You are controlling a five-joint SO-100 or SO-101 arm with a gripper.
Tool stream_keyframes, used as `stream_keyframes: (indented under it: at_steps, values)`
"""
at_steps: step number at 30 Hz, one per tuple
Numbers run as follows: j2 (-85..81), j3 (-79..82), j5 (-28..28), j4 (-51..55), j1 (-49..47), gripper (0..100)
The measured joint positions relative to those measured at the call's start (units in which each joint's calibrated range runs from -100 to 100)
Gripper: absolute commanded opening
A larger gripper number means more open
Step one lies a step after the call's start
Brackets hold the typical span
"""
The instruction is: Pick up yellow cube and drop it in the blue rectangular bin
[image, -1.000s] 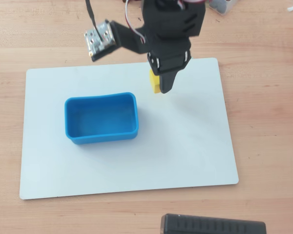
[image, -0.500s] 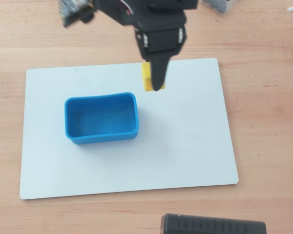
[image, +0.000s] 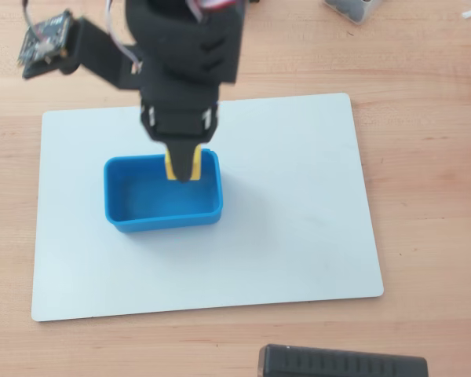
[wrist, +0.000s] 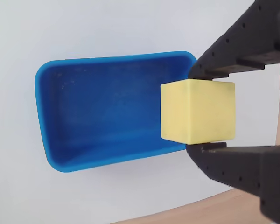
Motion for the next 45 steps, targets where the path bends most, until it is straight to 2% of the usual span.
stream_keyframes:
  at_steps: [7,12,18,31,38,45]
  values:
    - [4.53,-0.09,0.0,-0.89,1.85,4]
    - [5.17,-0.09,0.0,-2.33,1.7,13]
    - [6.19,-0.09,0.0,-2.77,2.63,17]
    - [5.64,-0.09,-0.54,-2.77,1.0,13]
    - [-8.5,11.05,-1.51,-3.13,-4.86,6]
    - [-29.65,32.22,-2.15,-8.41,-7.03,2]
